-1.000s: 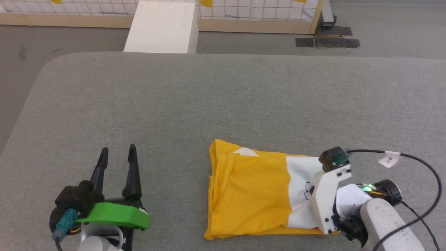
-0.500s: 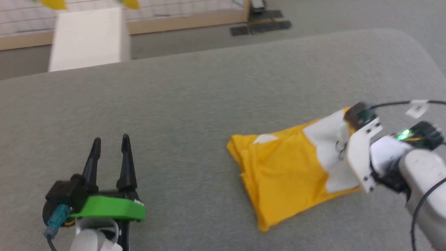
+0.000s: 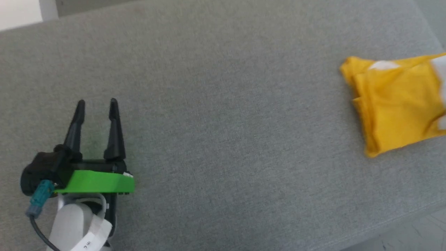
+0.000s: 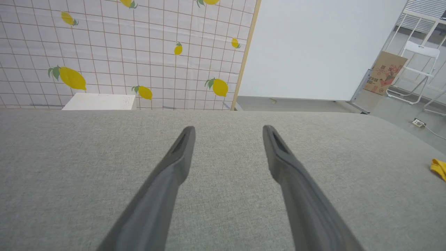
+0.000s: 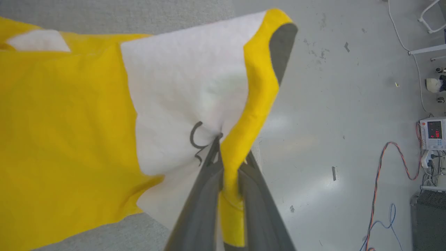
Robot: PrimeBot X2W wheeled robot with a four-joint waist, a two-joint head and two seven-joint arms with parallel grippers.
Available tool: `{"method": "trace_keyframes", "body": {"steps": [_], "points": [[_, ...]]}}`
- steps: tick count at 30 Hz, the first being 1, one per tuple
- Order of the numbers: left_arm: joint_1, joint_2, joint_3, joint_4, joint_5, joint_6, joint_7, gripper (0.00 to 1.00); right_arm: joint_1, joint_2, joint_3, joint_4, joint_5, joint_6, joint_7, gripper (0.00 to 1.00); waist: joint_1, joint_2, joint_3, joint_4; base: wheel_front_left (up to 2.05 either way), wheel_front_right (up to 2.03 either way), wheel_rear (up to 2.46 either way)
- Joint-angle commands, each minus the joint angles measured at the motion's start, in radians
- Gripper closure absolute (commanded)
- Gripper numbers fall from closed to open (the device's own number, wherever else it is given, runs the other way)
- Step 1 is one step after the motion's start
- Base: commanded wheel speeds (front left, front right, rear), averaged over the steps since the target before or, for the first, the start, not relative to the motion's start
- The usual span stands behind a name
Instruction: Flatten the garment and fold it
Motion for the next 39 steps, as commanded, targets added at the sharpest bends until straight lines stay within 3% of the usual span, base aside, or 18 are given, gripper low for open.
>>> {"method": "trace_keyframes", "body": {"steps": [1, 5, 6, 7, 11, 16, 23, 28, 35, 39], "points": [[-0.016, 0.016, 0.008, -0.016, 0.006, 0.007, 0.003, 0.0, -0.029, -0.008, -0.041, 0.013, -0.028, -0.002, -0.016, 1.0, -0.0001, -0.0001, 0.131, 0.032, 0.0, 0.0, 0.0], [-0.014, 0.03, 0.023, -0.052, 0.009, 0.021, 0.01, 0.0, -0.061, -0.008, -0.196, 0.056, -0.124, -0.002, -0.048, 1.0, -0.0001, -0.0001, 0.159, 0.06, 0.0, 0.0, 0.0], [-0.012, 0.031, 0.027, -0.059, 0.007, 0.024, 0.01, 0.0, -0.066, 0.003, -0.23, 0.061, -0.15, -0.002, -0.063, 0.6, -0.0001, -0.0001, 0.161, 0.065, 0.0, 0.0, 0.0], [-0.01, 0.032, 0.029, -0.063, 0.006, 0.025, 0.01, 0.0, -0.069, 0.011, -0.252, 0.063, -0.172, -0.002, -0.077, 0.0, -0.0001, -0.0001, 0.16, 0.068, 0.0, 0.0, 0.0], [0.002, 0.035, 0.033, -0.058, 0.001, 0.028, 0.006, 0.0, -0.077, 0.06, -0.333, 0.067, -0.236, -0.002, -0.125, 0.0, -0.0001, -0.0001, 0.13, 0.079, 0.0, 0.0, 0.0], [0.024, 0.024, 0.034, -0.034, -0.009, 0.034, -0.003, 0.0, -0.08, 0.087, -0.325, 0.034, -0.251, -0.002, -0.201, 0.0, -0.0001, -0.0001, 0.052, 0.087, 0.0, 0.0, 0.0], [0.074, 0.008, 0.059, -0.006, -0.034, 0.047, -0.02, 0.0, -0.1, 0.13, -0.165, -0.104, -0.134, -0.002, -0.357, 0.0, -0.0001, -0.0001, -0.1, 0.104, 0.0, 0.0, 0.0], [0.107, -0.002, 0.074, 0.01, -0.045, 0.06, -0.025, 0.0, -0.086, 0.172, -0.011, -0.242, -0.048, -0.002, -0.544, 0.0, -0.0001, -0.0001, -0.194, 0.134, 0.0, 0.0, 0.0], [0.133, -0.019, 0.086, 0.022, -0.062, 0.087, -0.028, 0.0, 0.023, 0.336, 0.024, -0.364, -0.001, -0.002, -0.782, 0.0, -0.0001, -0.0001, -0.291, 0.196, 0.0, 0.0, 0.0], [0.148, -0.022, 0.094, 0.029, -0.068, 0.097, -0.029, 0.0, 0.118, 0.444, 0.006, -0.386, -0.001, -0.002, -0.862, 0.0, -0.0001, -0.0001, -0.33, 0.228, 0.0, 0.0, 0.0]]}}
